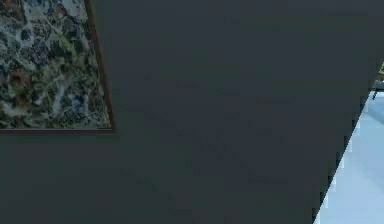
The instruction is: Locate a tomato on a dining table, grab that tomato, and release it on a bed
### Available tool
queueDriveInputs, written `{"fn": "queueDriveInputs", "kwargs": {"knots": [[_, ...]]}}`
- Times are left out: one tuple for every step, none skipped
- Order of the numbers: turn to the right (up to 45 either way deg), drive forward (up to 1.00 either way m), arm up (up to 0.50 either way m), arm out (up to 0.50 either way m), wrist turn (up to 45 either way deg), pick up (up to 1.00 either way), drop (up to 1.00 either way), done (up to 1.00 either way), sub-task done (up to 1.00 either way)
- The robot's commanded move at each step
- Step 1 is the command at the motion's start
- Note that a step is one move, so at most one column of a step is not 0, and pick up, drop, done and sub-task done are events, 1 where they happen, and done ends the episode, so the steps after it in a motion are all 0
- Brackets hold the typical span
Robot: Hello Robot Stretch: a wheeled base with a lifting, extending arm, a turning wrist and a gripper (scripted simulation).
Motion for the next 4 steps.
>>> {"fn": "queueDriveInputs", "kwargs": {"knots": [[45.0,0.00,0.00,0.00,0.0,0.00,0.00,0.00,0.00],[21.0,0.00,0.00,0.00,0.0,0.00,0.00,0.00,0.00],[0.0,0.80,0.00,0.00,0.0,0.00,0.00,0.00,0.00],[6.0,0.00,0.00,0.00,0.0,0.00,0.00,0.00,0.00]]}}
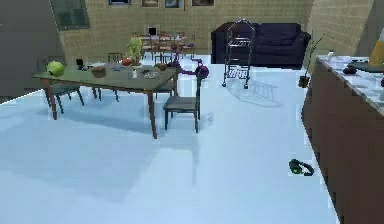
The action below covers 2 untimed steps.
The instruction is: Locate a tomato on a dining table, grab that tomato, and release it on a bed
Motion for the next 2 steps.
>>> {"fn": "queueDriveInputs", "kwargs": {"knots": [[0.0,1.00,0.00,0.00,0.0,0.00,0.00,0.00,0.00],[6.0,0.00,0.00,0.00,0.0,0.00,0.00,0.00,0.00]]}}
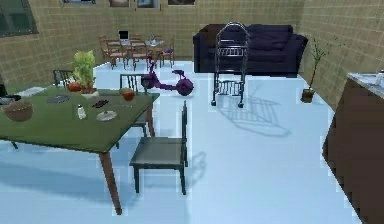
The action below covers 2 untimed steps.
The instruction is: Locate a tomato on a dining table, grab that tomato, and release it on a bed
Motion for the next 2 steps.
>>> {"fn": "queueDriveInputs", "kwargs": {"knots": [[0.0,0.40,0.00,0.00,0.0,0.00,0.00,0.00,0.00],[33.0,0.00,0.00,0.00,0.0,0.00,0.00,0.00,0.00]]}}
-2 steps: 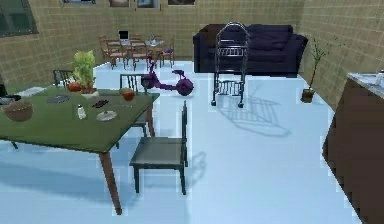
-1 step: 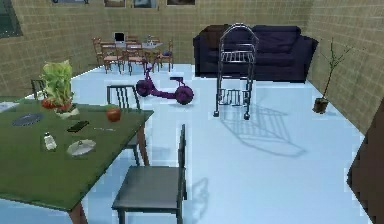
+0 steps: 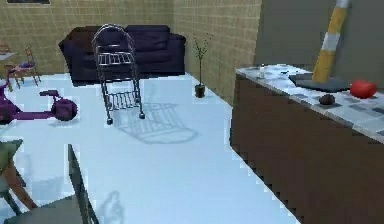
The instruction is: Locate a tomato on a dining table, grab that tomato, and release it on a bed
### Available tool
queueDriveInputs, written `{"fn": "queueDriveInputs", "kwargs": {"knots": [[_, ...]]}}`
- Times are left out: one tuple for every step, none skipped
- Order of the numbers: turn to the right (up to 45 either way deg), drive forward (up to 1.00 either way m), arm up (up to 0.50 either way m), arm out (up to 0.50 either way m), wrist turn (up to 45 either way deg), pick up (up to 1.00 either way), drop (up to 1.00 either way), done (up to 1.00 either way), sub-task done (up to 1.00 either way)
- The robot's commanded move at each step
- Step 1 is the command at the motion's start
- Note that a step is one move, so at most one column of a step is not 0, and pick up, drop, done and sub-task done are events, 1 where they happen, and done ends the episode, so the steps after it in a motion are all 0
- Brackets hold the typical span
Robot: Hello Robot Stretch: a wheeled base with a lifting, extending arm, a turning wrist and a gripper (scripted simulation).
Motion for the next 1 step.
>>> {"fn": "queueDriveInputs", "kwargs": {"knots": [[0.0,0.80,0.00,0.00,0.0,0.00,0.00,0.00,0.00]]}}
